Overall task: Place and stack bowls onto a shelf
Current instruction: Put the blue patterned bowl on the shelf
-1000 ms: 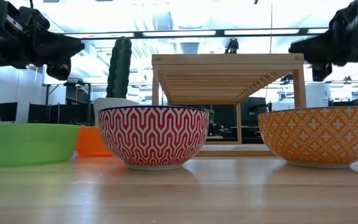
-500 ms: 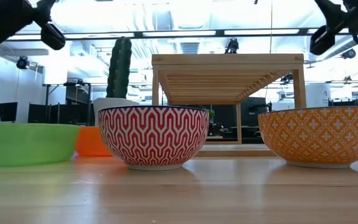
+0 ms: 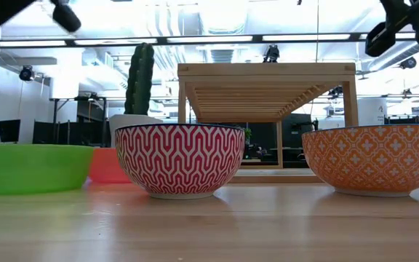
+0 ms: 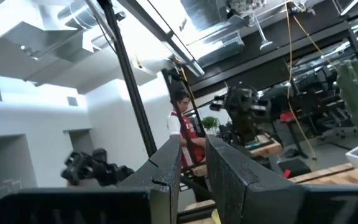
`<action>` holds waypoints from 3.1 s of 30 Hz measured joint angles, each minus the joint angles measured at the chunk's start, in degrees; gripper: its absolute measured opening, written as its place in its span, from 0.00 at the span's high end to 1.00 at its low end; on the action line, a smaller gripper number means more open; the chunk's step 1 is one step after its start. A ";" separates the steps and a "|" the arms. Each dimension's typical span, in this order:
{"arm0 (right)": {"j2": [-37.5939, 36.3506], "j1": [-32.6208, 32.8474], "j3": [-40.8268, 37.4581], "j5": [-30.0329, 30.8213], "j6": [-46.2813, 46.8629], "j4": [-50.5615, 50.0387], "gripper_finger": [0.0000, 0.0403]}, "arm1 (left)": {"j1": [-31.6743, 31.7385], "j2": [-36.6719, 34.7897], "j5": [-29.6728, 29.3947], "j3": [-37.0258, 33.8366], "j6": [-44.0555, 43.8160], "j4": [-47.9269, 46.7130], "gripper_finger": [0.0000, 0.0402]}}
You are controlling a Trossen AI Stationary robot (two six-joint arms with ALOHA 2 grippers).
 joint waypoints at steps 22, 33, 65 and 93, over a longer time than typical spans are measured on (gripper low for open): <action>22.72 0.00 9.12 3.91 -6.68 1.38 0.84 | -22.36 39.21 -16.25 41.94 6.22 -67.15 0.91; 22.82 0.00 15.13 3.91 -5.75 -12.12 0.84 | -38.22 61.16 -26.79 57.94 8.51 -75.39 0.91; 29.19 5.22 16.09 3.95 1.56 -10.17 0.84 | -42.77 92.25 -25.90 74.80 13.62 -86.79 0.65; 29.19 5.22 16.09 3.98 -0.31 -10.19 0.84 | -43.18 99.04 -24.09 68.86 14.45 -75.96 0.60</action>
